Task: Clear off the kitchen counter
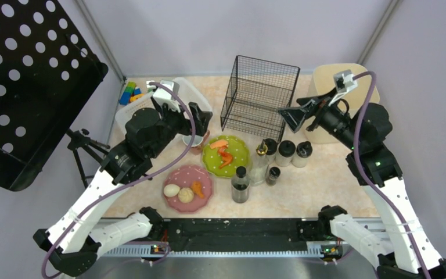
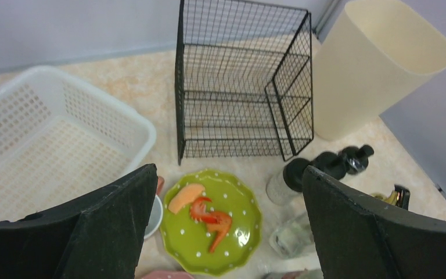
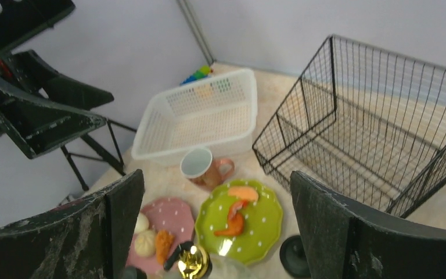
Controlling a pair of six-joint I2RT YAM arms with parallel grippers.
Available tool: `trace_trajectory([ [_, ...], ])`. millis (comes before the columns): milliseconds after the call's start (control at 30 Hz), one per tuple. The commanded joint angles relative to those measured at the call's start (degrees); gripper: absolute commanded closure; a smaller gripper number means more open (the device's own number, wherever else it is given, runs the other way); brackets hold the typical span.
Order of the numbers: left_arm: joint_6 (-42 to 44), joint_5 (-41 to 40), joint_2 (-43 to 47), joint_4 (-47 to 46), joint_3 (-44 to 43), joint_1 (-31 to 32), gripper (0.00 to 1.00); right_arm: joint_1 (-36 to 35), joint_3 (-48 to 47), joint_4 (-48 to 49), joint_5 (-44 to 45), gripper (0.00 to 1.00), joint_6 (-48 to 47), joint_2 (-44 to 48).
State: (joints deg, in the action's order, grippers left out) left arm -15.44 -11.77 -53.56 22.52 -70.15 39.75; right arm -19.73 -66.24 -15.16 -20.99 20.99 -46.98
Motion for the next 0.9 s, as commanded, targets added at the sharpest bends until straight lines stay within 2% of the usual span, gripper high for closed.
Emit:
trace_trajectory([
  [0, -3.3, 3.42, 3.76, 1.55, 2.91, -0.01, 0.01, -0.06, 2.75, -4.62, -3.99, 0.07, -2.86, 2.98],
  [133, -4.28, 4.52, 6.37, 3.19, 5.0, -0.02, 0.01, -0.06, 7.88, -5.98, -5.76, 0.1, -2.51, 7.1],
  [200, -5.35, 4.79, 7.22, 5.3, 5.14, -0.02, 0.01, -0.16, 10.05, -7.57, -7.14, 0.16, -2.45, 8.61],
  [300, -6.74, 5.98, 8.0, 7.37, 5.51, 0.04, 0.01, -0.14, 12.8, -11.04, -8.5, 0.19, -4.14, 10.41],
  [567, -8.02, 6.32, 10.11, 9.48, 8.01, -0.02, 0.01, -1.82, 19.23, -13.41, -8.52, 0.2, -4.97, 14.79],
  [700, -8.12, 7.23, 10.48, 9.22, 8.53, -0.02, 0.01, -5.26, 22.53, -10.38, -6.88, 0.22, -3.5, 14.55],
  [867, -8.0, 7.91, 10.8, 8.96, 9.58, 0.02, 0.01, -12.57, 25.97, -5.29, -0.21, 0.25, -3.23, 13.02],
])
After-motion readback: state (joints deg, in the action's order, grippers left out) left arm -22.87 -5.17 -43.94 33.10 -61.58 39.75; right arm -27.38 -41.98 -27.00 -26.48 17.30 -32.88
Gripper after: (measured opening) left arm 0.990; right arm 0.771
